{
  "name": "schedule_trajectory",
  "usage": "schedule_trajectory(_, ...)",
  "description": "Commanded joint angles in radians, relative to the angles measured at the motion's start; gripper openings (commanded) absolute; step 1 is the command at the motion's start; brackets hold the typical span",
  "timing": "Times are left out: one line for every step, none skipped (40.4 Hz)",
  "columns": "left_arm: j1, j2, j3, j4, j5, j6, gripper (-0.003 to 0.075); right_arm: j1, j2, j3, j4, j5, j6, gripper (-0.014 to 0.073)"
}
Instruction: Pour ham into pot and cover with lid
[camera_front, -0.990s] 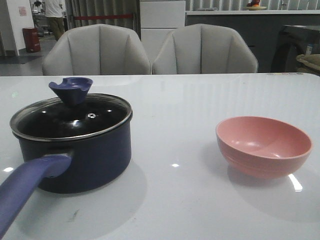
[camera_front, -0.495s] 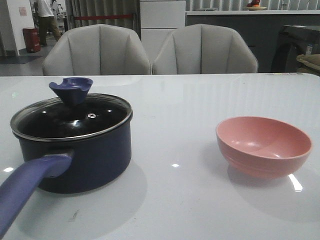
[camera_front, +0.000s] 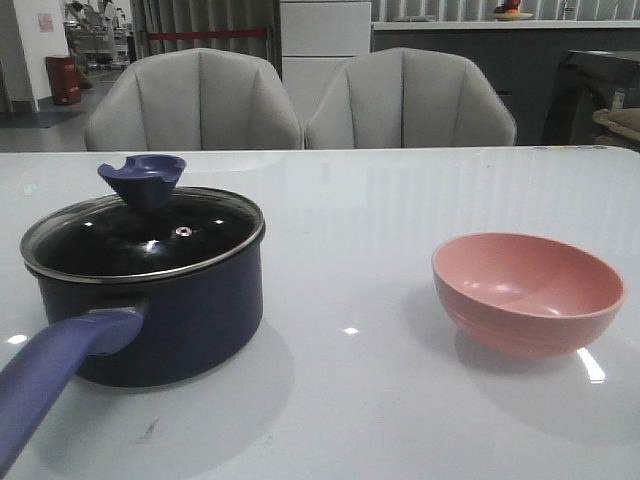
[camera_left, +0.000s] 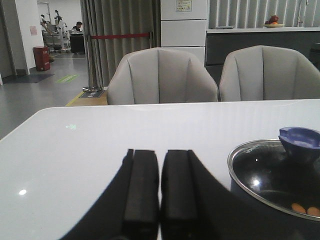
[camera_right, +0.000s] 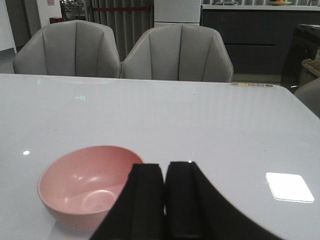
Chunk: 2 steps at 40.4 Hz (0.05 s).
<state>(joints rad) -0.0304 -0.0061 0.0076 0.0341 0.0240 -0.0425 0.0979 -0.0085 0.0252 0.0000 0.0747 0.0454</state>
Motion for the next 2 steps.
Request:
schedule_trajectory(0.000, -0.020, 0.030, -0.009, -0.082, -0.008, 0.0114, -0.007, -0.020, 0.011, -0.014, -0.089, -0.002, 0.0150)
schedule_trajectory(0.000, -0.020, 0.030, -0.009, -0.082, -0.008, 0.0114, -0.007, -0.020, 0.011, -0.014, -0.089, -0.002, 0.0150)
